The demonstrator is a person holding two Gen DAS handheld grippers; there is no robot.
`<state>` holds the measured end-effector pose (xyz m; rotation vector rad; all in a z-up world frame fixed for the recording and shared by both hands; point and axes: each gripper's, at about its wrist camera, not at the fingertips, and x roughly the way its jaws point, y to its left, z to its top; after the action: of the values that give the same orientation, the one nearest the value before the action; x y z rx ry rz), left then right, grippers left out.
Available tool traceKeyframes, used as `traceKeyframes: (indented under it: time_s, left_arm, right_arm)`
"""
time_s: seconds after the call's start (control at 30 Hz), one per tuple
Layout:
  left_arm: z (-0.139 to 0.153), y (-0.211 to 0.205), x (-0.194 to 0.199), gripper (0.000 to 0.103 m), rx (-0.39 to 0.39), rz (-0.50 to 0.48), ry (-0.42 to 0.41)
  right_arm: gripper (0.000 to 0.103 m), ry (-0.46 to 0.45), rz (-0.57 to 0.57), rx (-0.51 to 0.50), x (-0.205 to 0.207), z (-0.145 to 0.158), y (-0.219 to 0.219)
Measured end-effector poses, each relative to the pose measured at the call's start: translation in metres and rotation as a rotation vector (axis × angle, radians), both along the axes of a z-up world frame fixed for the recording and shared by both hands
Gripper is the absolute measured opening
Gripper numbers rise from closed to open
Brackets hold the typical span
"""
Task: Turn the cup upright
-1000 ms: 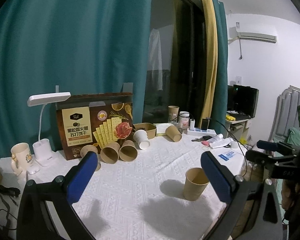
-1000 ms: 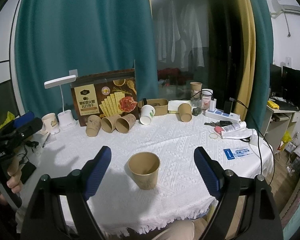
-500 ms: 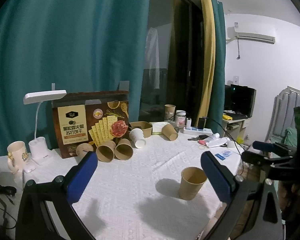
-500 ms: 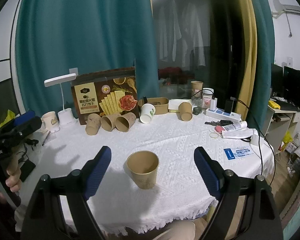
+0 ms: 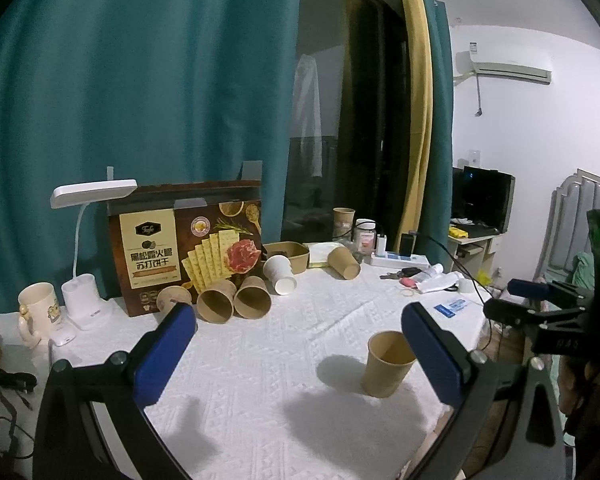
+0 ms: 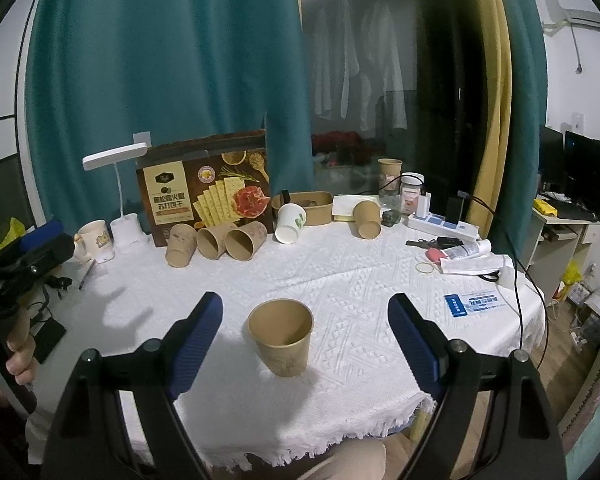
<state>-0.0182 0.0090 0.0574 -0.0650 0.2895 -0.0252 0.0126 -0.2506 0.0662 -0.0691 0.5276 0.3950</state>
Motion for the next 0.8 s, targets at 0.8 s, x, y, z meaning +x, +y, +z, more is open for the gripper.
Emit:
traceKeyframes:
  time_s: [0.8]
  left_arm:
    - [-0.0058,0.0001,-0.0027,0.103,0.006,-0.016,0.007]
  right_arm:
    - [0.083,0.009,0.0,-0.008,-0.0015,-0.0013,0.0017]
